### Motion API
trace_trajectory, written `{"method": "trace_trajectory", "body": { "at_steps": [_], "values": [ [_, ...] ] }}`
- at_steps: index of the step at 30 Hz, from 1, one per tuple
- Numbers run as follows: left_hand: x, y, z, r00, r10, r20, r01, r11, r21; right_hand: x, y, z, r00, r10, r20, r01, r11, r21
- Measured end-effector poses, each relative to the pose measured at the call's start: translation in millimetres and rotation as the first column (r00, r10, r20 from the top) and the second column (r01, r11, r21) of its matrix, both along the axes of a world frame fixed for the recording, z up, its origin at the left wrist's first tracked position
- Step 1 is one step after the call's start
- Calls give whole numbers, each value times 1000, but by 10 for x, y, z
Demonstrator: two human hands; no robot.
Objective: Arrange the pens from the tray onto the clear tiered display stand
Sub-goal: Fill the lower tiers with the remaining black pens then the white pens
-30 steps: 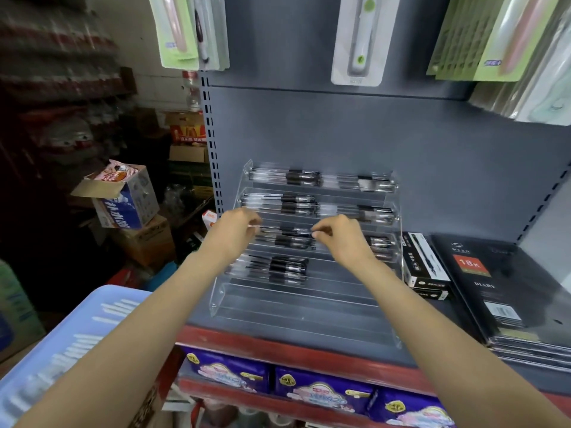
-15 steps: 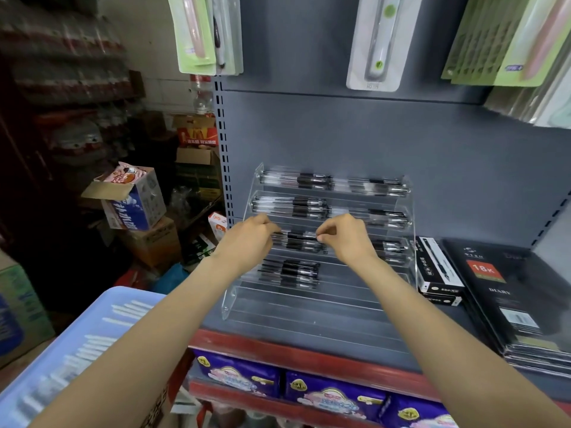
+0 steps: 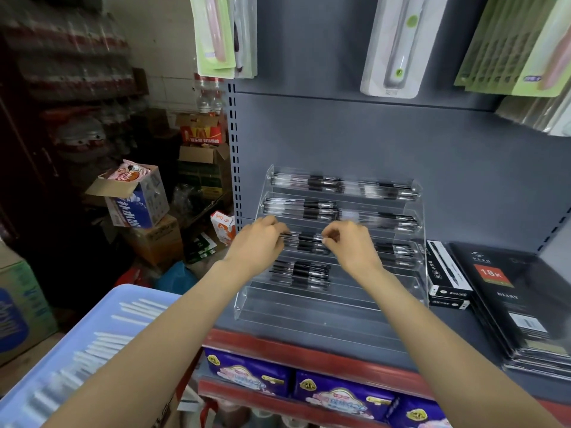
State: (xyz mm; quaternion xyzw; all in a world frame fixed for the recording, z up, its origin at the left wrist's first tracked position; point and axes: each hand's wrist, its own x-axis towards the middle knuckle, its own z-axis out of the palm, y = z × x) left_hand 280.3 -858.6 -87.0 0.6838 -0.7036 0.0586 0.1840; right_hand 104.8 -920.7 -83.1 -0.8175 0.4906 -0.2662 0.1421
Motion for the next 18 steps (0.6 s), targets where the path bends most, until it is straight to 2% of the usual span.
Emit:
{"method": "trace_trajectory", "body": {
  "at_steps": [4, 8, 12, 18],
  "values": [
    [77, 135, 11, 996, -22, -84, 13, 994, -106, 139, 221, -9, 999, 15, 51, -11, 997, -71],
    [374, 451, -25, 965, -12, -262, -35, 984, -172, 449, 561, 6, 984, 97, 148, -98, 995, -2],
    [865, 979, -240, 902, 97, -420, -156, 982, -108, 956, 1031, -132, 957, 216, 193, -237, 967, 96],
    [1816, 1861, -853, 821, 316, -476, -310, 946, 92, 1913, 1854, -690, 925, 328, 192, -372, 884, 283]
  ]
}}
